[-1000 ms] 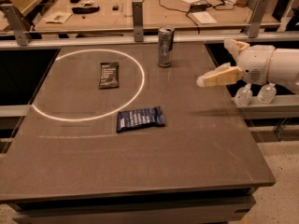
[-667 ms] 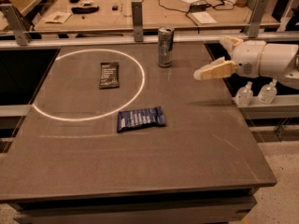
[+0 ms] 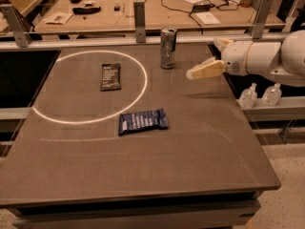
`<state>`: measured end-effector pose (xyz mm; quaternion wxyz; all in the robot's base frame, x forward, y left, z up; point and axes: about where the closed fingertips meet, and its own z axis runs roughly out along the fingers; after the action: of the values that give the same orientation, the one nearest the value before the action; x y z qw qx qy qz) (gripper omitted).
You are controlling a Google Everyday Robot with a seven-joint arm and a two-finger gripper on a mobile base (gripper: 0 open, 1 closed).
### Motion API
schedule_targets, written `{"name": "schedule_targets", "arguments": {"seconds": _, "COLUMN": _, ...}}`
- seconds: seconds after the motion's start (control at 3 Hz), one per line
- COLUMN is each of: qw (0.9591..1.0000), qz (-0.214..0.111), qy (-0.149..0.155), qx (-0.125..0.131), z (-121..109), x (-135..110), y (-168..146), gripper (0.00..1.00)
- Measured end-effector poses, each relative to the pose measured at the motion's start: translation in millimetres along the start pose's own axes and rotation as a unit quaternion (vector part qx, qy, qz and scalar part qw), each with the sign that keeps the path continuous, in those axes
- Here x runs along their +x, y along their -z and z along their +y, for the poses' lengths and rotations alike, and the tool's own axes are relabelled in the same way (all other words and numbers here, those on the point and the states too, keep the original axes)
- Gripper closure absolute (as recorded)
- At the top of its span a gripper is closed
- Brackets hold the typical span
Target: Move redbull can near rxbar chocolate
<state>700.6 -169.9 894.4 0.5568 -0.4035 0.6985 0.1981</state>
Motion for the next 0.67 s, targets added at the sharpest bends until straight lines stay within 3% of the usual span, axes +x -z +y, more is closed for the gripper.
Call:
{"name": "schedule_targets", "arguments": {"seconds": 0.33, "qw": 1.0, "qz": 0.0, "qy": 0.0, "qx": 0.0, "z": 0, "x": 0, "y": 0, "gripper": 0.0}}
{"name": "schedule_targets", "arguments": {"seconds": 0.67, "qw": 0.9999, "qz": -0.001, "qy": -0.011, "qx": 0.002, "z": 2, "x": -2, "y": -20, "gripper": 0.0}}
